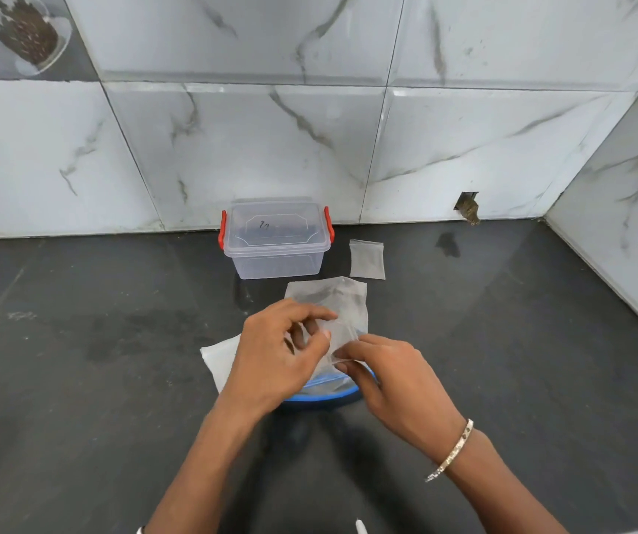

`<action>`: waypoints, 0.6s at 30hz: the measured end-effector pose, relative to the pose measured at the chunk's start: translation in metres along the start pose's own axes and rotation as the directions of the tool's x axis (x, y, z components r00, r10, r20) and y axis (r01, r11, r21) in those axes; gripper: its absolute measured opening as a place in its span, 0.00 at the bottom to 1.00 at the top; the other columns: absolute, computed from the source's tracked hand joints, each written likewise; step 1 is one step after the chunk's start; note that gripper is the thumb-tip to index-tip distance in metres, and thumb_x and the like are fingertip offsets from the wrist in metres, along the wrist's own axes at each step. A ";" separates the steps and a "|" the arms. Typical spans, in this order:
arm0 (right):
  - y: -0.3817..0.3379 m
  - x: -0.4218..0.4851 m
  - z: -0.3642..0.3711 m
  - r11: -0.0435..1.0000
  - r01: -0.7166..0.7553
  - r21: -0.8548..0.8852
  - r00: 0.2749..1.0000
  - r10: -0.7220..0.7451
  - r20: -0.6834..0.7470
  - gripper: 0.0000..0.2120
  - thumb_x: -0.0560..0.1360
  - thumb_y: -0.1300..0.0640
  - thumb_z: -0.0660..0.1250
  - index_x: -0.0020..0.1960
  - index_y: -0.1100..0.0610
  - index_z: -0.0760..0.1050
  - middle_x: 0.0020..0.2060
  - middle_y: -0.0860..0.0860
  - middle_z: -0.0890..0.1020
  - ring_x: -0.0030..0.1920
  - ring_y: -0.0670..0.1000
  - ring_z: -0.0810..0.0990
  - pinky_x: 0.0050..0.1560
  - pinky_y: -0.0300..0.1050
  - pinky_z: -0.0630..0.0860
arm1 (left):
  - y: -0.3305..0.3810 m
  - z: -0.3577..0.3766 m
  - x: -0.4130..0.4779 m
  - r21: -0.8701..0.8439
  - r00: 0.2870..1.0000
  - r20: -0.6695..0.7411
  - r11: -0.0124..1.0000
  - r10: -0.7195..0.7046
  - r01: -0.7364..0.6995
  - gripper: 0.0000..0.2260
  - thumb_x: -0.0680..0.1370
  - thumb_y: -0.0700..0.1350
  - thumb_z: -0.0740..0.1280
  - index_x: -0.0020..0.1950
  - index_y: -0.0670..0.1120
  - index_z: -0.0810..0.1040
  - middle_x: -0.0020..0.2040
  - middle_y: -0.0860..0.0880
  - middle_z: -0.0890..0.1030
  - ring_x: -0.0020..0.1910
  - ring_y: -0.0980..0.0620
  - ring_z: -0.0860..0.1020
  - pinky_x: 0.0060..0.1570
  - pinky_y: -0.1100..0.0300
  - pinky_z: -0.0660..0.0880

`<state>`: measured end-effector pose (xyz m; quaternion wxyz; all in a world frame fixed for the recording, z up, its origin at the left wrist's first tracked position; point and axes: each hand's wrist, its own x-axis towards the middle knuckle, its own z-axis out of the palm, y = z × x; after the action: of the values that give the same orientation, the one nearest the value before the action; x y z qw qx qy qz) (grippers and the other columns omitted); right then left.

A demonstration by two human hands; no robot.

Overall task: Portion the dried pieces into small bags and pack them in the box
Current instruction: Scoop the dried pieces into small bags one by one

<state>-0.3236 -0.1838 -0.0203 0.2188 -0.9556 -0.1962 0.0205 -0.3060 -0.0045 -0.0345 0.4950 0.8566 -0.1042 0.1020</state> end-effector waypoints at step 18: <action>-0.008 -0.011 0.003 0.951 0.144 0.273 0.981 -0.174 0.089 0.12 0.77 0.54 0.66 0.59 0.46 0.80 0.52 0.40 0.84 0.52 0.40 0.81 0.54 0.33 0.75 | -0.023 -0.006 -0.028 -0.275 0.828 0.556 0.923 -0.077 0.270 0.16 0.69 0.46 0.82 0.53 0.52 0.82 0.47 0.53 0.84 0.50 0.55 0.82 0.55 0.56 0.77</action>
<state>-0.3366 -0.1801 -0.0203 0.3342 -0.8962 -0.2799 0.0822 -0.3263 0.0139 -0.0588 0.5943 0.7574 -0.1747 -0.2066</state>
